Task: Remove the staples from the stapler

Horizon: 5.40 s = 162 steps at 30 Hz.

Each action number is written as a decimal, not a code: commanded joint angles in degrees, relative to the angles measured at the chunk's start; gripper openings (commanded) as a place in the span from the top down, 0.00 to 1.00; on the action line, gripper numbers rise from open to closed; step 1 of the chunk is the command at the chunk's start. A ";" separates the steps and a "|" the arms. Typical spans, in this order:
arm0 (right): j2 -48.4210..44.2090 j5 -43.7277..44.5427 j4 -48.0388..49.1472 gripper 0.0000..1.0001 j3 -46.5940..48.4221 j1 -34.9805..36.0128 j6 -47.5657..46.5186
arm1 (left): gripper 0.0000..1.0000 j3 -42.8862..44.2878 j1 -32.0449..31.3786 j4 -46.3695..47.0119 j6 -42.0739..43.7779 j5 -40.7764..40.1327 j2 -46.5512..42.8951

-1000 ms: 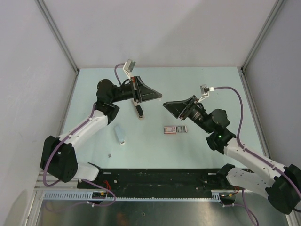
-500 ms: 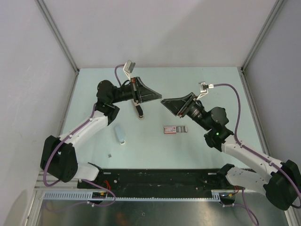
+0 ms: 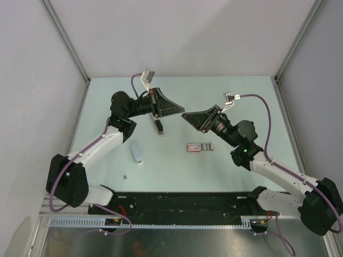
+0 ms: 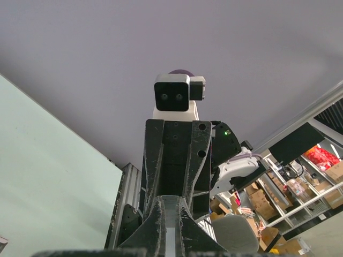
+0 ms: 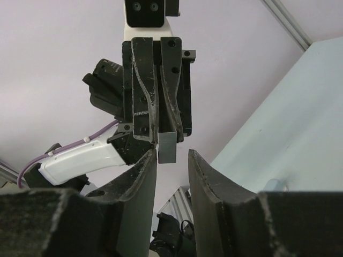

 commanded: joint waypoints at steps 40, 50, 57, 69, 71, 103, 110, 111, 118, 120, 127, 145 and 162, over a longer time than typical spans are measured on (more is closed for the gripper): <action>0.44 28.46 -58.87 0.99 2.52 0.06 -16.13 | 0.22 8.44 7.34 -59.35 70.23 -24.90 -0.47; 11.42 37.82 -58.79 1.00 2.52 2.49 -14.84 | 0.22 6.12 7.26 -63.01 75.92 -25.48 -2.61; 16.51 41.11 -58.17 0.98 3.55 4.19 -13.59 | 0.23 5.67 6.68 -63.59 76.12 -24.21 -2.58; 23.10 45.90 -59.44 0.98 7.85 5.82 -13.80 | 0.23 5.61 4.93 -64.07 76.68 -24.59 -2.32; 23.36 46.25 -59.69 0.97 7.94 5.74 -13.76 | 0.23 5.57 4.74 -64.14 76.78 -24.62 -2.27; 26.82 45.82 -58.81 0.94 7.97 3.43 -15.07 | 0.23 5.87 3.44 -64.34 76.94 -23.31 -1.69; 26.91 45.86 -58.33 0.94 7.97 3.35 -15.64 | 0.23 6.04 3.02 -64.29 76.95 -22.35 -1.55; 26.82 45.96 -58.36 0.93 7.97 3.38 -15.75 | 0.23 6.07 3.03 -64.32 76.98 -22.26 -1.51; 26.98 46.00 -58.10 0.91 8.02 3.46 -15.91 | 0.24 6.13 2.86 -64.57 77.08 -21.71 -1.68; 27.10 46.10 -58.36 0.88 8.23 3.48 -15.83 | 0.23 6.03 2.80 -64.64 77.10 -21.51 -1.74; 27.28 47.04 -59.23 0.72 8.79 4.08 -15.63 | 0.23 6.00 2.54 -65.00 77.41 -21.15 -1.89; 22.41 49.24 -62.27 0.67 8.81 6.38 -13.45 | 0.23 5.57 1.74 -65.73 78.25 -21.04 -2.49; 18.80 35.65 -55.66 0.78 5.05 -5.56 -15.02 | 0.25 3.70 -8.43 -65.82 90.05 -31.52 3.73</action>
